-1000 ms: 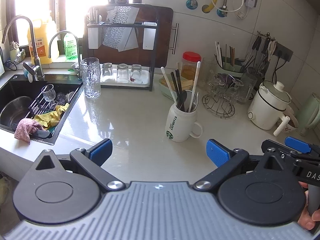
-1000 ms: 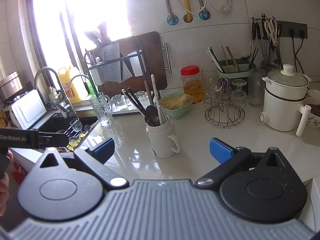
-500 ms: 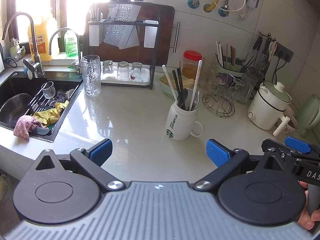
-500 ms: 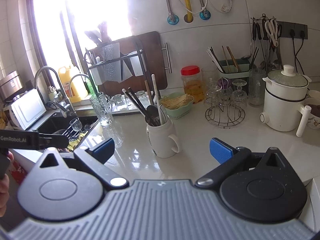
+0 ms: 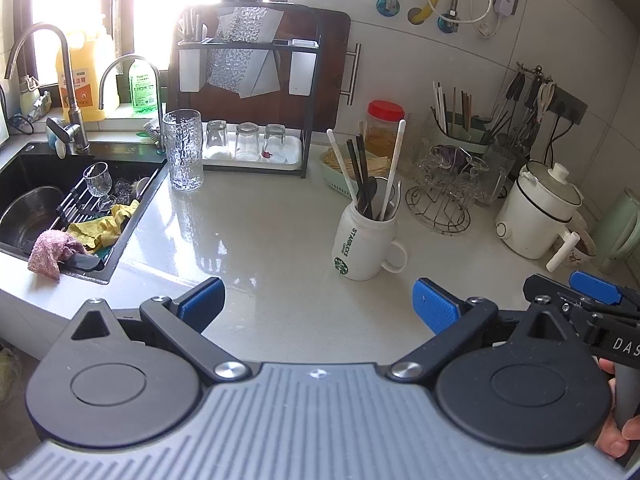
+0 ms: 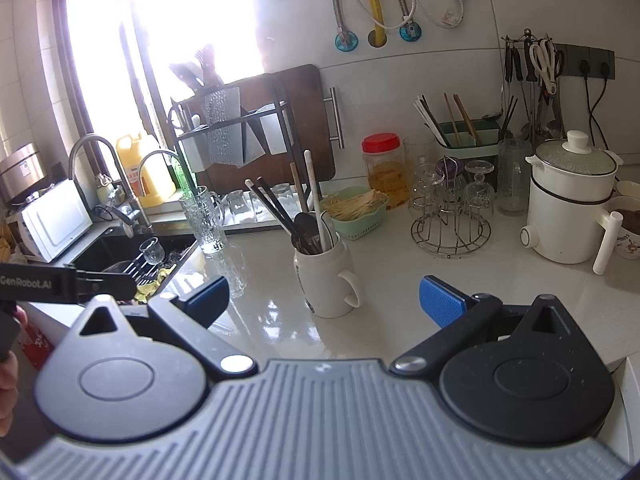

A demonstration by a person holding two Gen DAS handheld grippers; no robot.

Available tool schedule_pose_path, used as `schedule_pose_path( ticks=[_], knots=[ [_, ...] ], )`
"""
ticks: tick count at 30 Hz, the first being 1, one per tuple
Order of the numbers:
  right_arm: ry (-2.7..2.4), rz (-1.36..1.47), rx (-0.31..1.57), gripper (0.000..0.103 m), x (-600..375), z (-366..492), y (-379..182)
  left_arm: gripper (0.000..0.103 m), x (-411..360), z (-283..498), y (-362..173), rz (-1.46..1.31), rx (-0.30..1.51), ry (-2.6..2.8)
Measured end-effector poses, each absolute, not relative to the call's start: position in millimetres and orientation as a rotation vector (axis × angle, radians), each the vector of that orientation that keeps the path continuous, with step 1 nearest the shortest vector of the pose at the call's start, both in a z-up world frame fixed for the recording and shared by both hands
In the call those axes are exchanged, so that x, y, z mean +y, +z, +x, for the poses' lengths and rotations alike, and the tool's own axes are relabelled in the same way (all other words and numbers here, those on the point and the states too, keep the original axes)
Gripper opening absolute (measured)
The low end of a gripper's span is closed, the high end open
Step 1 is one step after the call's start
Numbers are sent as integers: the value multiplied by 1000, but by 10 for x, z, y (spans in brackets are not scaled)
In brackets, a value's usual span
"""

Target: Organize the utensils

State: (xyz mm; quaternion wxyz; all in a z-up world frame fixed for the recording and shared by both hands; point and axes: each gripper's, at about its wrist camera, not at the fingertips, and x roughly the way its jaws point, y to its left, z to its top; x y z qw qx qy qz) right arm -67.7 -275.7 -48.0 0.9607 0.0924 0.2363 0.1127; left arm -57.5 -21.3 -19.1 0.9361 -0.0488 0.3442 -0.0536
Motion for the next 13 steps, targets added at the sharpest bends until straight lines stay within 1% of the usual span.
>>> schedule_pose_path(
  ticks=[13],
  knots=[
    [228,185,477,103,-2756,-698,-481,102,-196,-634,-190,-94,700,-117]
  ],
)
